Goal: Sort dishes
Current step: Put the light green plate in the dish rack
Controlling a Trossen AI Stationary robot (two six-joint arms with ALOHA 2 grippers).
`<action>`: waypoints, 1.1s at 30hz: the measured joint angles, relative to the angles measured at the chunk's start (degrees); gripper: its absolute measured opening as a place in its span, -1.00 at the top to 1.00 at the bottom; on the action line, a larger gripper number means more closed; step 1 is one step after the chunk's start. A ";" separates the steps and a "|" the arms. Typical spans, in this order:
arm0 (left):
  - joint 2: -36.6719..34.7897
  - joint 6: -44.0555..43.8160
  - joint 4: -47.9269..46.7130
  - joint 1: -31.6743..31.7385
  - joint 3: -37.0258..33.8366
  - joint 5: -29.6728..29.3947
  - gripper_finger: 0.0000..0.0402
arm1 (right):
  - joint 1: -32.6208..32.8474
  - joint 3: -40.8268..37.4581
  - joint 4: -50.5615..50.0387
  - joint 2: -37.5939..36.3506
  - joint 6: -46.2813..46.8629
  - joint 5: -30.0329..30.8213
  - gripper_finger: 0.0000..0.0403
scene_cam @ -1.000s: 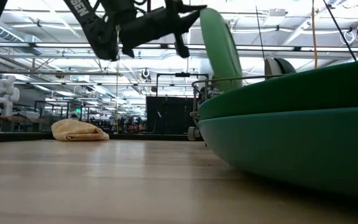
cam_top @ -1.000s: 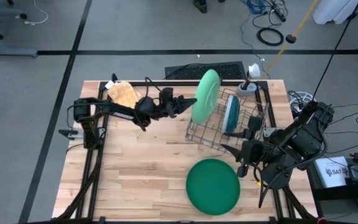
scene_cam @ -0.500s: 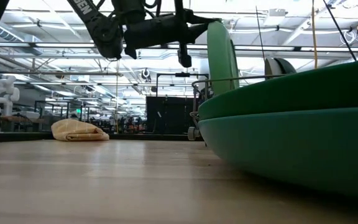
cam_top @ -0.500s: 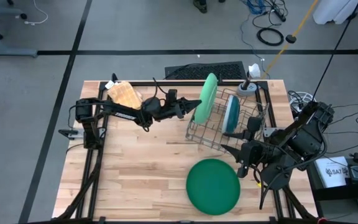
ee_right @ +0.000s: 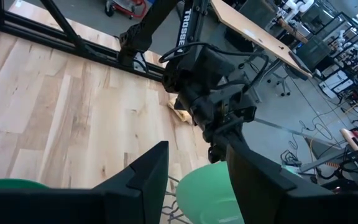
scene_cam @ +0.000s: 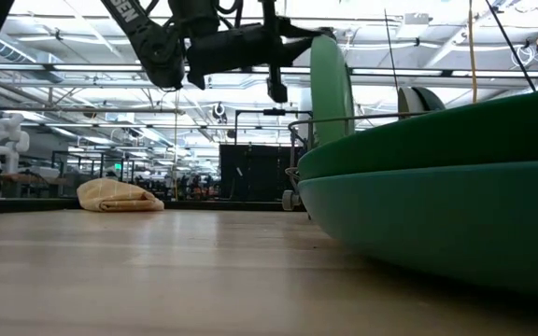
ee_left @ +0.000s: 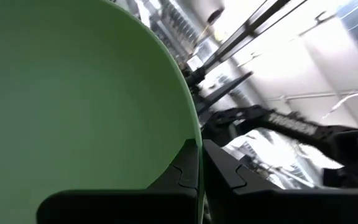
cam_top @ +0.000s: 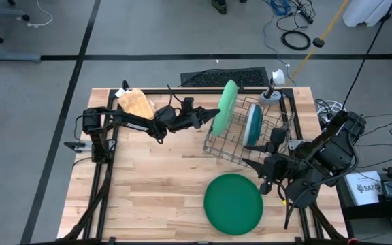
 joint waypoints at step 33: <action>2.08 -0.28 1.66 -1.61 0.15 -4.76 0.96 | 0.00 0.00 0.04 0.00 -0.18 0.04 0.23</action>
